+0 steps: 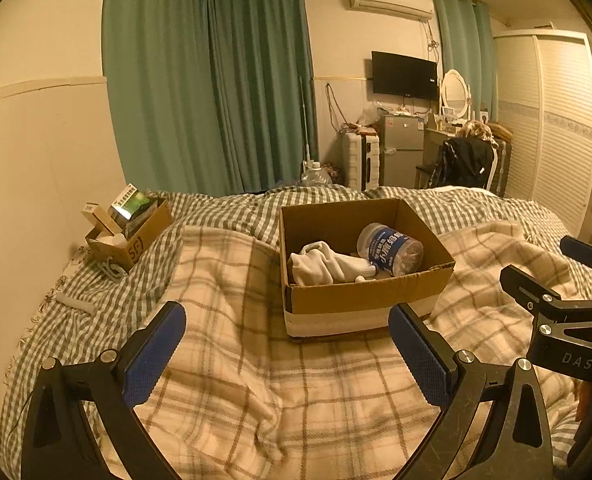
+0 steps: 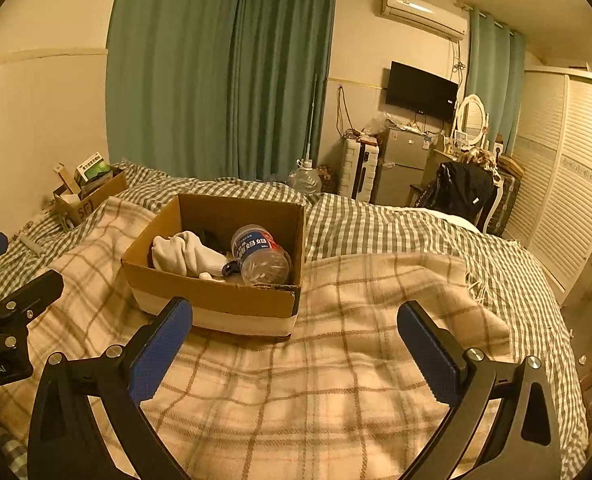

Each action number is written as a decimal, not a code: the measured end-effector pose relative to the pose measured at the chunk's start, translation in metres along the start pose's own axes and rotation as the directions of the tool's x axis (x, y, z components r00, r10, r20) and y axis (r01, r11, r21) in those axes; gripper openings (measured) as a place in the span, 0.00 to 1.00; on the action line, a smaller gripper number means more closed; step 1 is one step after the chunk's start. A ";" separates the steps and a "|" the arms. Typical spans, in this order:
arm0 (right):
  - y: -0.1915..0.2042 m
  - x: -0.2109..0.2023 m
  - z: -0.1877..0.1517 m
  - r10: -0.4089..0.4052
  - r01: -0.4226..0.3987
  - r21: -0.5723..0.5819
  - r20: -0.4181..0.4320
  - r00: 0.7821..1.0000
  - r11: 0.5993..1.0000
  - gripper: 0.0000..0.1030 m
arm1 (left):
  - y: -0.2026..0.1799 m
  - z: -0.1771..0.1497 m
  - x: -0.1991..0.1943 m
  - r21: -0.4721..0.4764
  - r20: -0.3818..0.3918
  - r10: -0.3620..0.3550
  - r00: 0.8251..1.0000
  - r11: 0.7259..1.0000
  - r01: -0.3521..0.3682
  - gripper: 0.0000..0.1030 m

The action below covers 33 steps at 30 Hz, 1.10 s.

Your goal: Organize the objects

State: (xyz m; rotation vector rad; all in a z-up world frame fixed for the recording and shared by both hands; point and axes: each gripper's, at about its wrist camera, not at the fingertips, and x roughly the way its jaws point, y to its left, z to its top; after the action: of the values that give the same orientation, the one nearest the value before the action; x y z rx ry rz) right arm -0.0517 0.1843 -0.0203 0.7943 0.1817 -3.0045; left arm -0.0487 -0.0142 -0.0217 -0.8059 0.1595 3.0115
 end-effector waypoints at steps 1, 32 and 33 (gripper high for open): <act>0.001 0.000 0.000 0.000 0.000 -0.003 0.002 1.000 1.000 1.00 | 0.000 0.000 0.000 0.002 -0.001 0.002 1.000 1.000 -0.002 1.00; 0.004 0.006 -0.006 0.007 -0.007 -0.002 -0.015 1.000 1.000 1.00 | -0.001 -0.001 0.001 -0.007 -0.015 -0.012 1.000 1.000 0.012 1.00; 0.004 0.006 -0.005 0.006 -0.006 -0.001 -0.016 1.000 1.000 1.00 | -0.001 -0.001 0.001 -0.007 -0.016 -0.013 1.000 1.000 0.013 1.00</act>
State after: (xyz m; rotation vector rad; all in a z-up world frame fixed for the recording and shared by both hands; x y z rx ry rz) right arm -0.0540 0.1807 -0.0284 0.8173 0.1813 -2.9925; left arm -0.0491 -0.0130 -0.0233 -0.8278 0.1429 2.9957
